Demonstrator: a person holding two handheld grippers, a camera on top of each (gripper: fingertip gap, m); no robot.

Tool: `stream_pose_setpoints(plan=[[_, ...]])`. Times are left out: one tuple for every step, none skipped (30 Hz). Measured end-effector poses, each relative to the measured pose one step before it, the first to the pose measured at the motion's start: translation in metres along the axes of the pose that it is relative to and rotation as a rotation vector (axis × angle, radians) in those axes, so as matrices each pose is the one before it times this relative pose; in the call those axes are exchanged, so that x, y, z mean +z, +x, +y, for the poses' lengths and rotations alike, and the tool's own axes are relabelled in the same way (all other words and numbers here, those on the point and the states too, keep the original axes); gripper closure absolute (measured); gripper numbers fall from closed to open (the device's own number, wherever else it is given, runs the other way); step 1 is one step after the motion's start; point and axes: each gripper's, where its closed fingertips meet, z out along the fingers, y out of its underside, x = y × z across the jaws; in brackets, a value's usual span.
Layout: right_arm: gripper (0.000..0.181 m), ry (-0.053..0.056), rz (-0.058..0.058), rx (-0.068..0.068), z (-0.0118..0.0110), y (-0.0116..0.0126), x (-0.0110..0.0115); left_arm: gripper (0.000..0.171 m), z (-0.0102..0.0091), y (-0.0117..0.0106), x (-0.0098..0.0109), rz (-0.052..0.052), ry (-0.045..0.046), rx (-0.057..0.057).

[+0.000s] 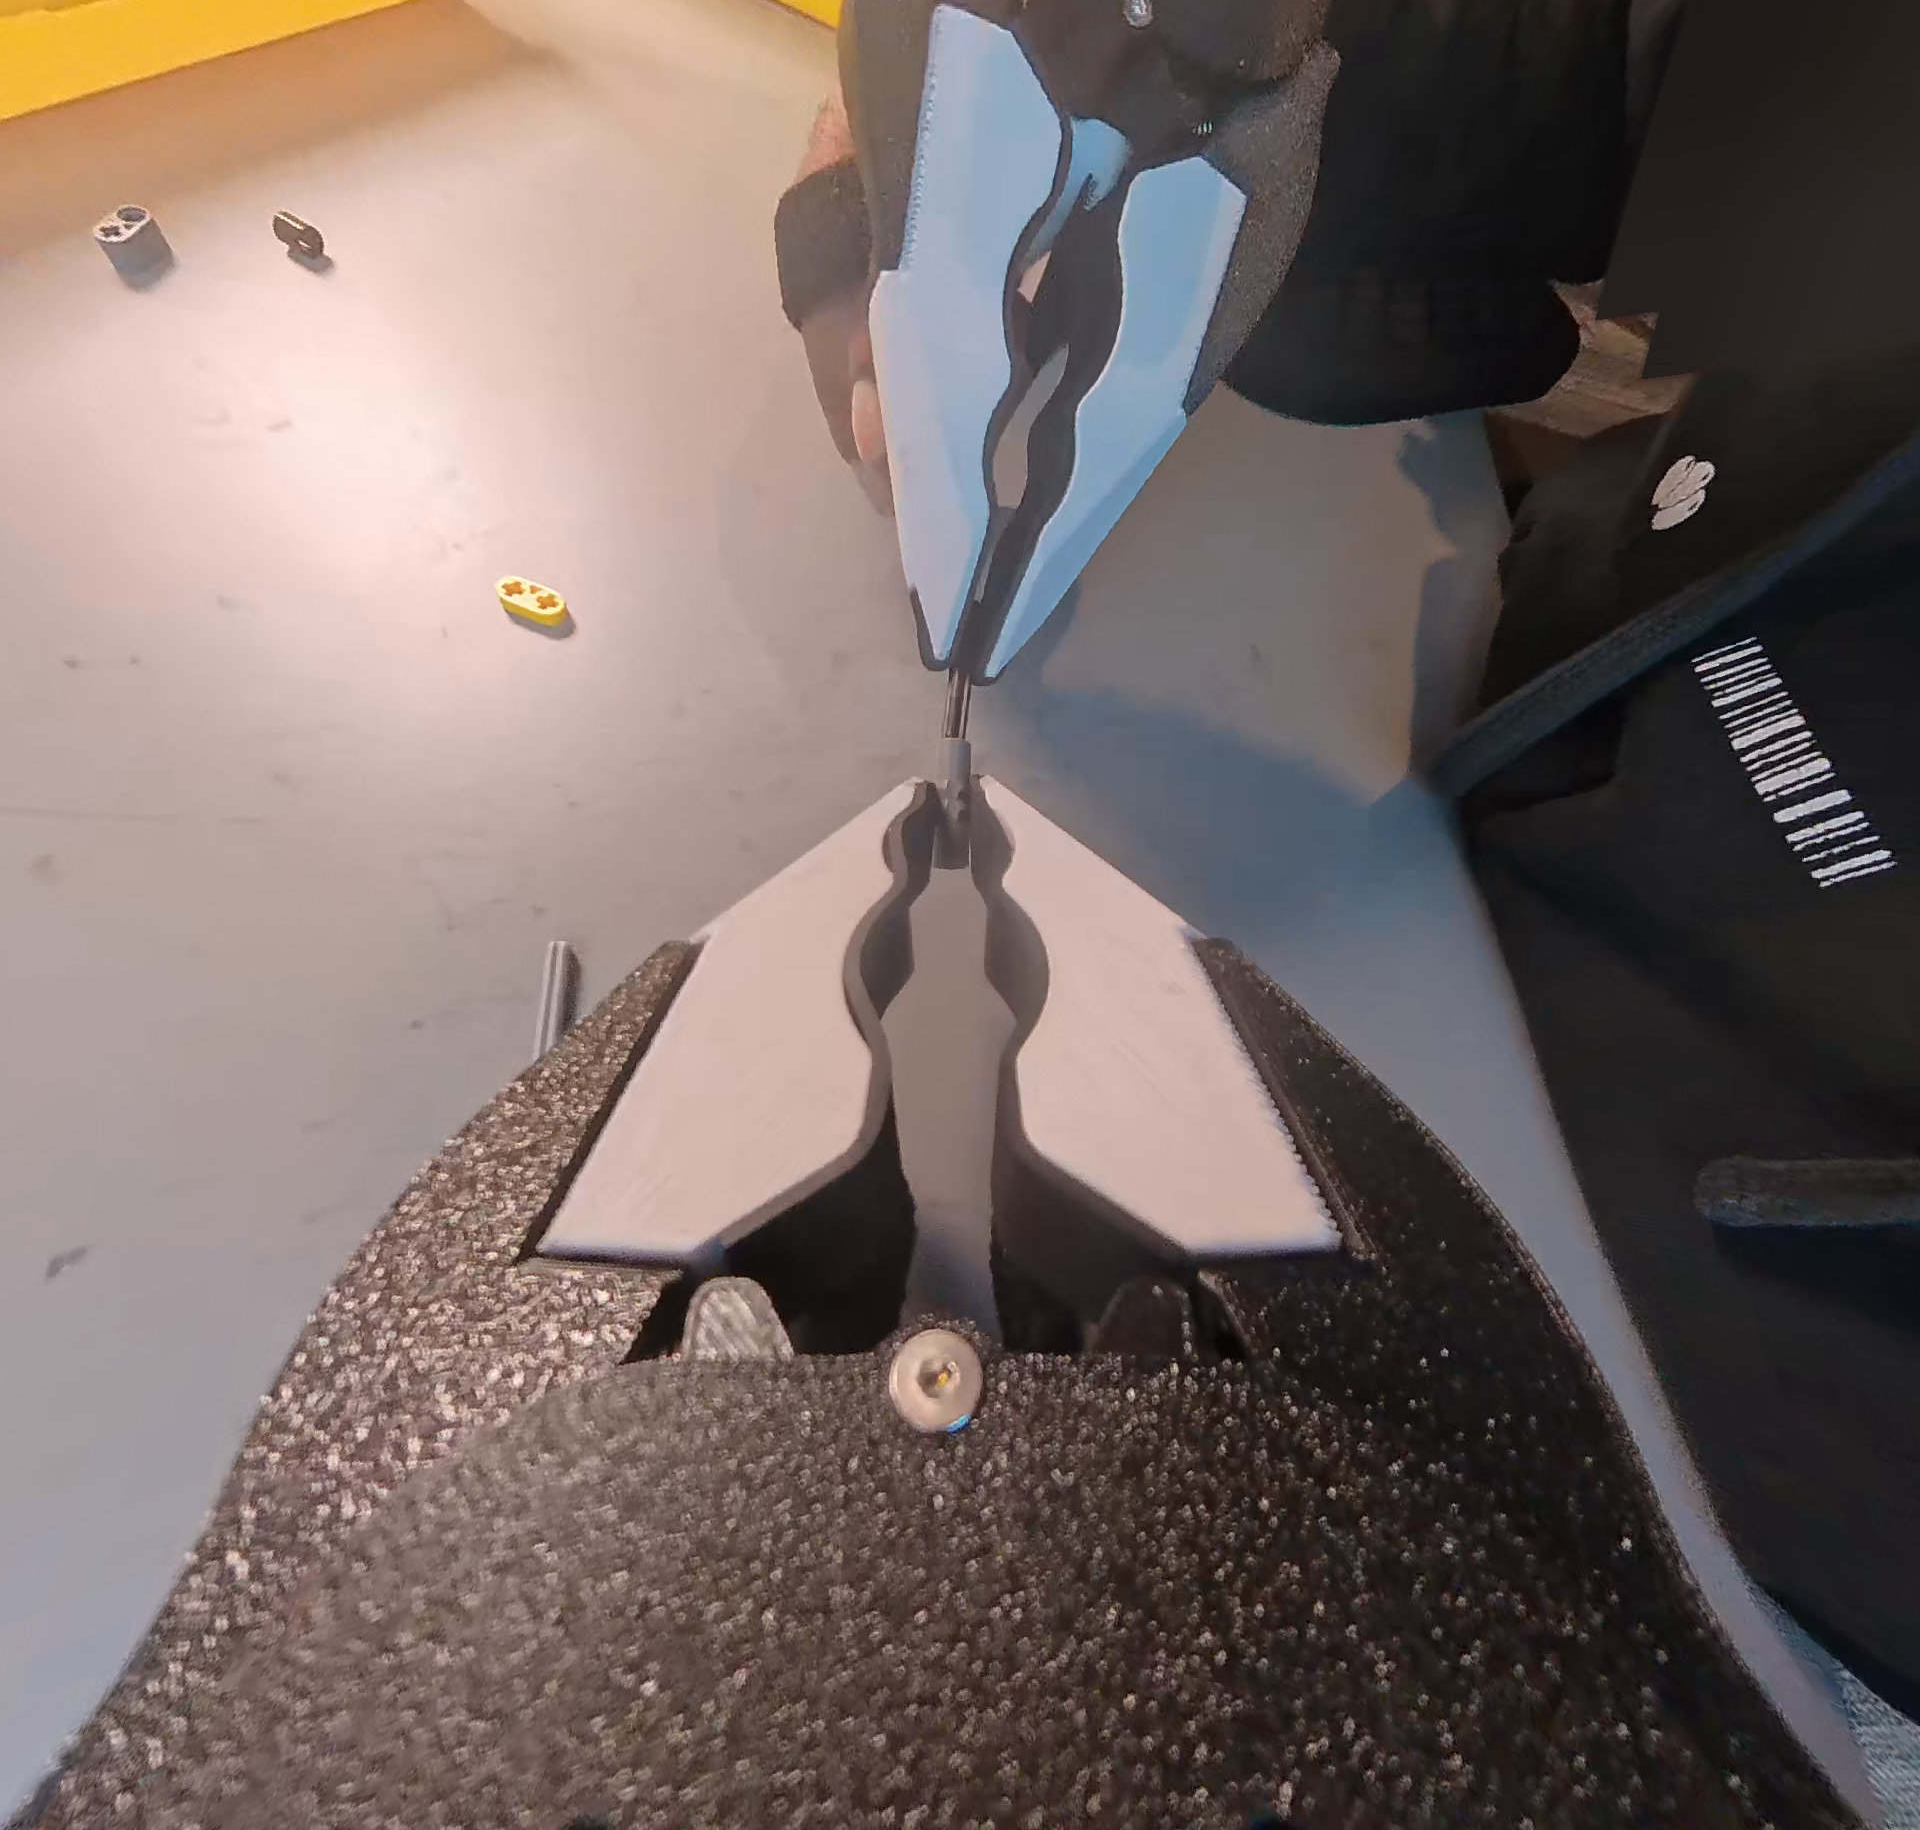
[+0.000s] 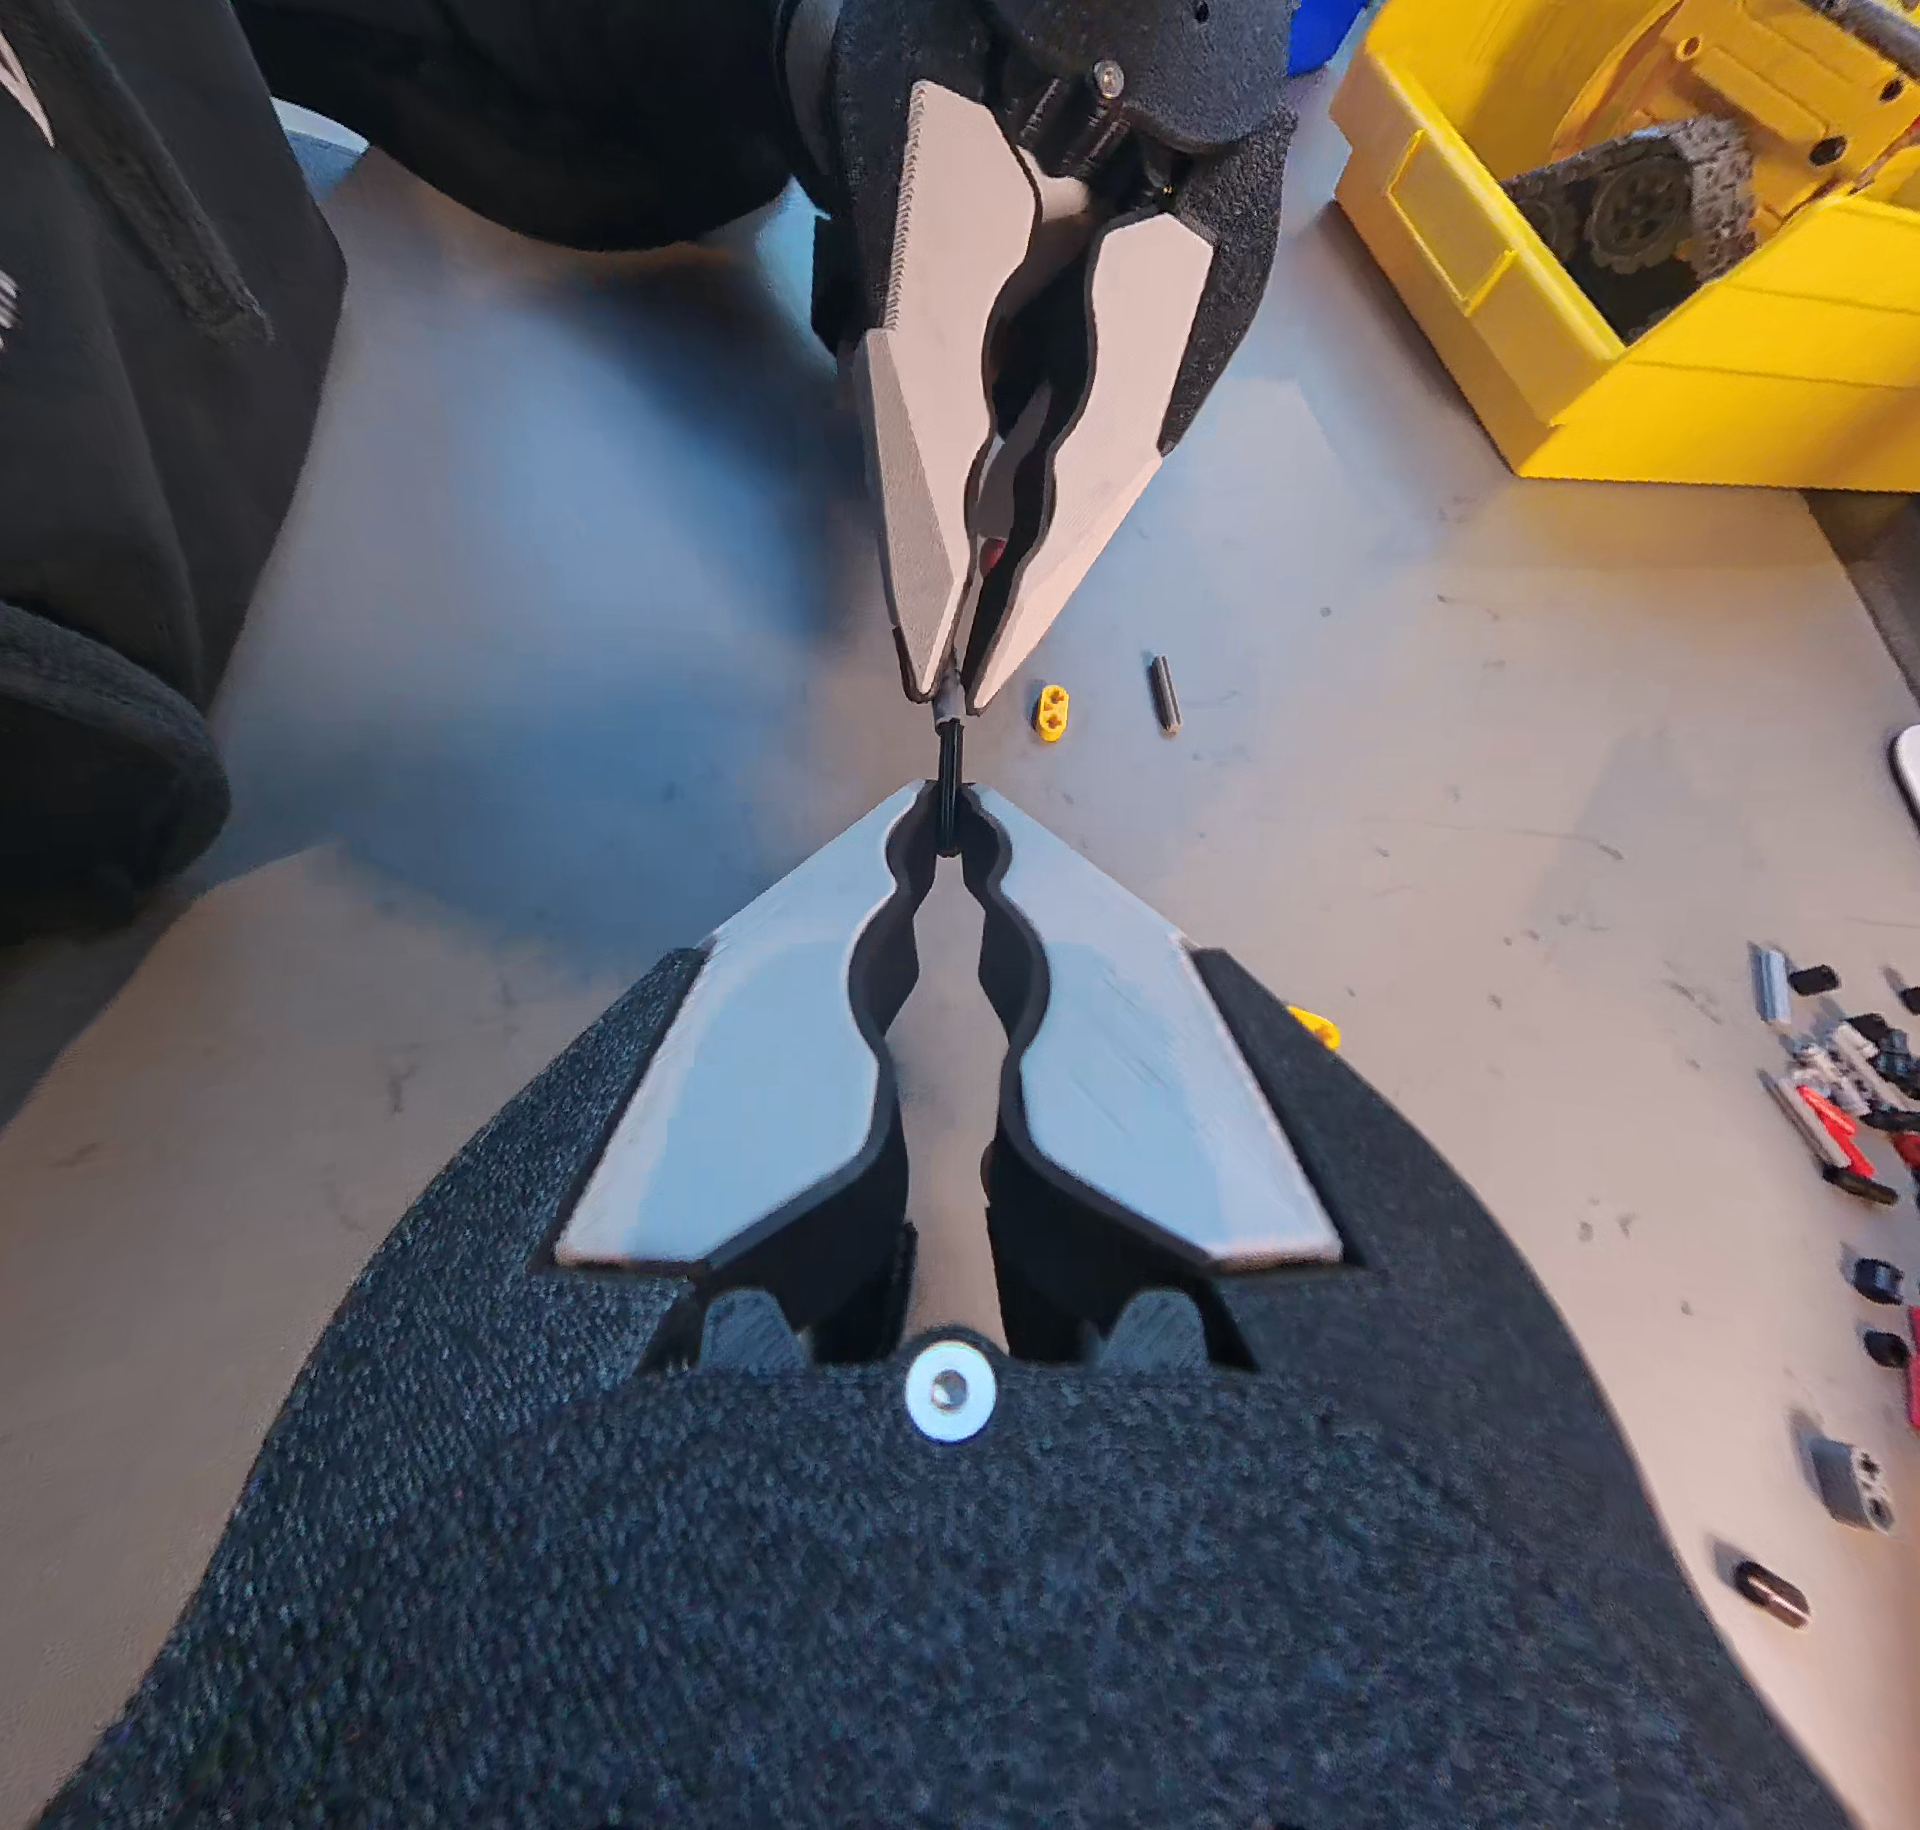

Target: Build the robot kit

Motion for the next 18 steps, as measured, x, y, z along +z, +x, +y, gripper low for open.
stream_pose_setpoints(plan=[[0.179, -0.0057, 0.0076, -0.0241, -0.00062, -0.00025, -0.00011, 0.167, -0.00003, 0.00033, 0.00005, 0.0033, -0.00153, -0.0061], [0.178, -0.0025, 0.0026, -0.0227, -0.00065, -0.00114, 0.00024, 0.167, -0.0001, 0.00128, 0.00062, 0.0073, -0.00198, -0.0045], [0.178, -0.0004, -0.0041, -0.0178, -0.00061, -0.00197, 0.00039, 0.167, 0.00009, 0.00193, 0.00121, 0.01, -0.00441, -0.0034], [0.178, -0.0029, 0.0008, -0.0125, 0.00073, -0.00066, 0.00031, 0.167, 0.00049, 0.00103, 0.0009, 0.0038, -0.00488, -0.0012], [0.179, -0.0037, 0.0061, -0.0074, 0.001, 0.00037, 0.00054, 0.167, 0.00034, -0.00039, 0.00042, -0.0029, -0.00141, -0.0006], [0.178, 0.0044, 0.0011, 0.0007, -0.00048, 0.00017, 0.00014, 0.167, -0.00038, 0.00003, 0.00002, -0.0003, 0.0027, -0.0006], [0.178, 0.0166, -0.0038, 0.0109, -0.00258, -0.00023, -0.00018, 0.167, -0.00201, 0.00116, -0.00051, 0.0058, 0.0112, -0.0007], [0.178, 0.0083, -0.0027, 0.0093, -0.00117, 0.00005, 0.00001, 0.167, -0.00192, 0.00106, -0.00038, 0.0015, 0.00694, 0.0047], [0.179, 0.0054, -0.0038, 0.0088, -0.00027, -0.00005, 0.0002, 0.167, -0.00041, 0.00025, -0.00024, -0.0059, -0.00275, 0.0115], [0.179, 0.0067, -0.0076, 0.0154, -0.00011, -0.00032, 0.00027, 0.167, -0.00006, 0.00021, 0.00027, -0.0058, -0.00401, 0.0102], [0.179, 0.0114, -0.0082, 0.0158, -0.00079, -0.0007, -0.00001, 0.167, -0.00064, 0.0008, 0.00025, -0.0012, 0.00198, 0.0043], [0.179, 0.0085, -0.0062, 0.0127, -0.00088, -0.00057, -0.00001, 0.167, -0.00078, 0.00091, 0.00009, 0.0012, 0.00444, 0.0005], [0.179, 0.0039, -0.0016, 0.0082, -0.00037, -0.00004, 0.00032, 0.167, -0.00039, 0.00005, -0.00016, -0.0022, 0.00245, 0.0019], [0.179, 0.0031, -0.0002, 0.0087, -0.00027, 0.00055, 0.00026, 0.168, -0.00025, -0.00056, -0.00028, -0.0055, 0.00168, 0.0031], [0.179, 0.0055, -0.0033, 0.0098, -0.00053, 0.00034, -0.00024, 0.168, -0.00055, -0.00028, -0.00015, -0.0038, 0.00264, 0.0026], [0.179, 0.0061, -0.0058, 0.0115, -0.00051, -0.00028, -0.0003, 0.168, -0.00049, 0.00038, 0.00004, -0.0017, 0.00077, 0.0043], [0.178, 0.0039, -0.0015, 0.0085, 0.00016, 0.00006, -0.00004, 0.168, -0.00014, 0.00012, 0.00026, -0.0051, -0.00206, 0.0076], [0.178, -0.001, 0.0003, 0.0029, 0.00055, 0.00018, 0.00016, 0.168, 0.00004, -0.00026, 0.00045, -0.0072, -0.00304, 0.0073]])
